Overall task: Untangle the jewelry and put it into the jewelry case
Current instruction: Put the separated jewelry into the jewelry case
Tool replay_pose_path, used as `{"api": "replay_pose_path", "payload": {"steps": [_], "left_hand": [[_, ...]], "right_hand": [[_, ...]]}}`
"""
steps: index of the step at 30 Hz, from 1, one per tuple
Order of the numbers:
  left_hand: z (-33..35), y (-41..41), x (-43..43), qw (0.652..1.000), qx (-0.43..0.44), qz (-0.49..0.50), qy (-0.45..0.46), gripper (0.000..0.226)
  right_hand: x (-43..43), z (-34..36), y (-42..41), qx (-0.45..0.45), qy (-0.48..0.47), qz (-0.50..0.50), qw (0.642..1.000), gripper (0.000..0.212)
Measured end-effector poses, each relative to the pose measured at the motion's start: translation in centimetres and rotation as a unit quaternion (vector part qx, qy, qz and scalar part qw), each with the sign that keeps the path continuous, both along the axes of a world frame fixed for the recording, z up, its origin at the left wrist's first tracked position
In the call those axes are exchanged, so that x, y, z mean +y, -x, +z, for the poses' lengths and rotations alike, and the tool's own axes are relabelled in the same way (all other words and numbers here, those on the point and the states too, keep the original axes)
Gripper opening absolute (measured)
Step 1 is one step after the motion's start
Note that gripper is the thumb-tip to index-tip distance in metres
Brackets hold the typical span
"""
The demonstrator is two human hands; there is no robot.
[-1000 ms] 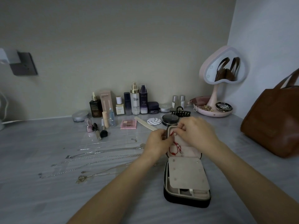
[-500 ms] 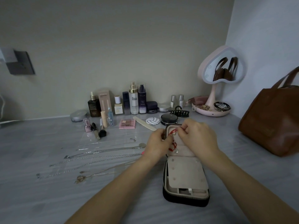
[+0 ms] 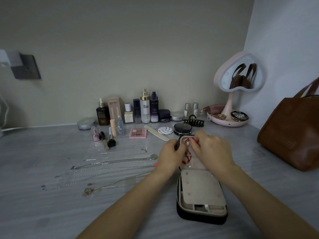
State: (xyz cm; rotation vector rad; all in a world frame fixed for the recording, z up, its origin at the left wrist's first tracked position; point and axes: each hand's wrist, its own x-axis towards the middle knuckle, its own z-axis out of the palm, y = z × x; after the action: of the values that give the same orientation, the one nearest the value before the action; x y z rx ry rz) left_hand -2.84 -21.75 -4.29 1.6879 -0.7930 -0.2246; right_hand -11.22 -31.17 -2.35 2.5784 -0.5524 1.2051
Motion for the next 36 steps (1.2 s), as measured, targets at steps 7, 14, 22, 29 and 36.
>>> {"api": "replay_pose_path", "payload": {"steps": [7, 14, 22, 29, 36], "left_hand": [[-0.3, -0.2, -0.3, 1.0, -0.006, 0.017, -0.007, 0.029], [0.3, -0.4, 0.5, 0.999, 0.006, -0.032, -0.036, 0.026], [0.5, -0.4, 3.4, 0.985, 0.052, -0.118, -0.11, 0.042], [0.3, -1.0, 6.0, 0.983, 0.073, -0.13, -0.103, 0.045], [2.1, -3.2, 10.1, 0.985, -0.048, -0.073, -0.146, 0.019]], "right_hand": [[0.2, -0.8, 0.6, 0.005, -0.025, 0.026, 0.999, 0.027], [1.5, -0.7, 2.4, 0.133, -0.138, 0.018, 0.981, 0.028], [1.8, 0.4, 3.5, 0.072, -0.182, 0.029, 0.98, 0.029], [3.7, 0.3, 2.2, 0.157, -0.195, 0.09, 0.964, 0.017], [4.3, 0.9, 1.9, 0.179, -0.194, 0.11, 0.958, 0.012]]}}
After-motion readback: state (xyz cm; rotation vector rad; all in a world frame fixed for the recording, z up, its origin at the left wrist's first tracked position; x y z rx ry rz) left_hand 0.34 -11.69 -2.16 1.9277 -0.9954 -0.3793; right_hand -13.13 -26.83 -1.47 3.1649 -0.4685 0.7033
